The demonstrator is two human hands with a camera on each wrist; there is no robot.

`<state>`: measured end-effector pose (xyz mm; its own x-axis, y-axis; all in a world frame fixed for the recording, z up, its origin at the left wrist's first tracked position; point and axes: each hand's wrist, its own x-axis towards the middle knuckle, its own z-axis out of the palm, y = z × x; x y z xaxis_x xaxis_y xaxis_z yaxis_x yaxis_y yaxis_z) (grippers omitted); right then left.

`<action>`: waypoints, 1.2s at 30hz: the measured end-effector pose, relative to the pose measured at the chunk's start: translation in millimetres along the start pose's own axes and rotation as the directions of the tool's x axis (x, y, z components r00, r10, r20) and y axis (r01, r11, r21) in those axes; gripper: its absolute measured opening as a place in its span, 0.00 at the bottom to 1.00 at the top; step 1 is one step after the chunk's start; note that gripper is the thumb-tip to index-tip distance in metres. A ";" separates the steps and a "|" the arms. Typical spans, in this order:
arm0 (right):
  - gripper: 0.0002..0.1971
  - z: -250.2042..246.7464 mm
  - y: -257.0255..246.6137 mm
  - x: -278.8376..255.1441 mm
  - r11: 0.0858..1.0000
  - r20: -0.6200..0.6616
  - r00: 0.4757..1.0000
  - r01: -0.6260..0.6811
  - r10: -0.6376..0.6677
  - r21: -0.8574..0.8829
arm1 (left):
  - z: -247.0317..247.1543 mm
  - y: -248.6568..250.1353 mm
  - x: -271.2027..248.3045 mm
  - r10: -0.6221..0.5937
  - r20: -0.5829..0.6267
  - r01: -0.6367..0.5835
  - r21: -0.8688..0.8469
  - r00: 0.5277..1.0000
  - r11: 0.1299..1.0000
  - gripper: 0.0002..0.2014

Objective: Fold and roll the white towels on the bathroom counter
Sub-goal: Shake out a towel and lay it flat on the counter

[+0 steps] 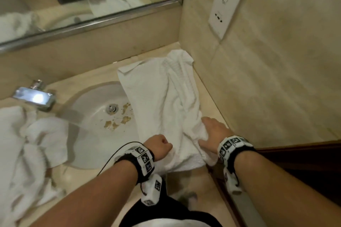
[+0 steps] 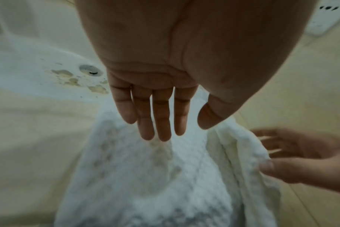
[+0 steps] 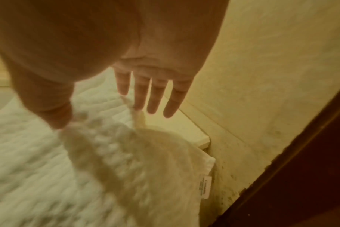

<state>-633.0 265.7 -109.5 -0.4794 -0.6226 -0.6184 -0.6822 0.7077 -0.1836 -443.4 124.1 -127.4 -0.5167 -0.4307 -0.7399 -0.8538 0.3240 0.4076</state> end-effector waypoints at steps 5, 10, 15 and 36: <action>0.16 9.0 -9.0 4.6 0.973 0.147 0.988 -0.005 0.040 -0.231 | -17.8 -20.8 18.6 -0.055 -0.017 0.055 0.018 0.998 0.998 0.13; 0.18 6.7 20.0 8.9 0.946 0.261 0.917 -0.250 0.300 -0.208 | -31.5 -25.8 32.6 -0.069 -0.006 0.069 0.047 0.998 0.996 0.12; 0.14 -22.5 2.7 16.7 0.886 0.002 0.898 -0.434 0.440 -0.162 | -45.7 -29.0 54.2 -0.096 -0.003 0.096 0.076 0.995 0.993 0.17; 0.30 -49.6 -118.9 145.1 0.992 -0.151 0.980 0.129 -0.126 0.012 | -131.4 -86.9 84.9 -0.246 -0.048 0.072 -0.887 0.968 0.456 0.28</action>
<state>-648.9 74.6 -139.5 -0.4675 -0.7502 -0.4677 -0.7318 0.6252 -0.2713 -421.6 -51.3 -155.3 -0.2929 -0.5375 -0.7908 -0.4829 -0.6307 0.6075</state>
